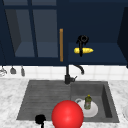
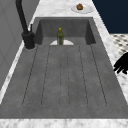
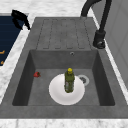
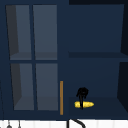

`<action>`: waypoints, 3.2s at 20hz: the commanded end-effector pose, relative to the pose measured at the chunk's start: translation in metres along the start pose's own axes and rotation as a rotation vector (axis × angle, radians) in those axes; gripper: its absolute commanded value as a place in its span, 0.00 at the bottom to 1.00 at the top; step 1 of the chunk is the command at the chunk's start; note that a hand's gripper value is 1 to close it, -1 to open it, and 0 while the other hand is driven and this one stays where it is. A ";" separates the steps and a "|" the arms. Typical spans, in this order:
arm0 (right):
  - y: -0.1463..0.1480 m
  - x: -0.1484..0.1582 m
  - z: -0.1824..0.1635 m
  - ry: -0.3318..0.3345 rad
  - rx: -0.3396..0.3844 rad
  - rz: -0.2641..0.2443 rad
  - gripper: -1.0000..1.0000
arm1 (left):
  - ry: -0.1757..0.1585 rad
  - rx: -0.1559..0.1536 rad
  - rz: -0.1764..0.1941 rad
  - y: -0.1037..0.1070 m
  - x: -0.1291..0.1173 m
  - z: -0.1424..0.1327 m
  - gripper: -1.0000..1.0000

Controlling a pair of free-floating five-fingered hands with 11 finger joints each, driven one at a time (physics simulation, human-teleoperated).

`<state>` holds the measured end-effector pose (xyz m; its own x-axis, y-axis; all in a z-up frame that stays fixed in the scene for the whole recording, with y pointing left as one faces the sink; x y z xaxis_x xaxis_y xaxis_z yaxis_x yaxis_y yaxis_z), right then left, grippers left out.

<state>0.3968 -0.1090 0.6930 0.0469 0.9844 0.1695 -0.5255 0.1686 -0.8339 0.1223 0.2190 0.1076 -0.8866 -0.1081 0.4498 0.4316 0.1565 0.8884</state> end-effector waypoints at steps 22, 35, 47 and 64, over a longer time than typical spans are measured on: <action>-0.025 -0.029 -0.131 -0.035 0.264 0.059 0.00 | 0.000 0.000 0.000 0.000 0.000 0.000 0.50; -0.028 -0.046 -0.183 -0.066 0.355 0.030 0.00 | 0.000 0.000 0.000 0.000 0.000 0.000 0.50; 0.013 -0.021 -0.173 0.018 0.177 0.119 0.00 | 0.000 0.000 0.000 0.000 0.000 0.000 0.50; 0.043 -0.006 -0.097 0.092 -0.222 0.238 1.00 | 0.000 0.000 0.000 0.000 0.000 0.000 0.50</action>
<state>0.4748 -0.1028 0.6057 0.0231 0.9982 -0.0557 -0.3557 -0.0439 -0.9336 0.1223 0.2190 0.1076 -0.8866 -0.1081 0.4498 0.4316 0.1565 0.8884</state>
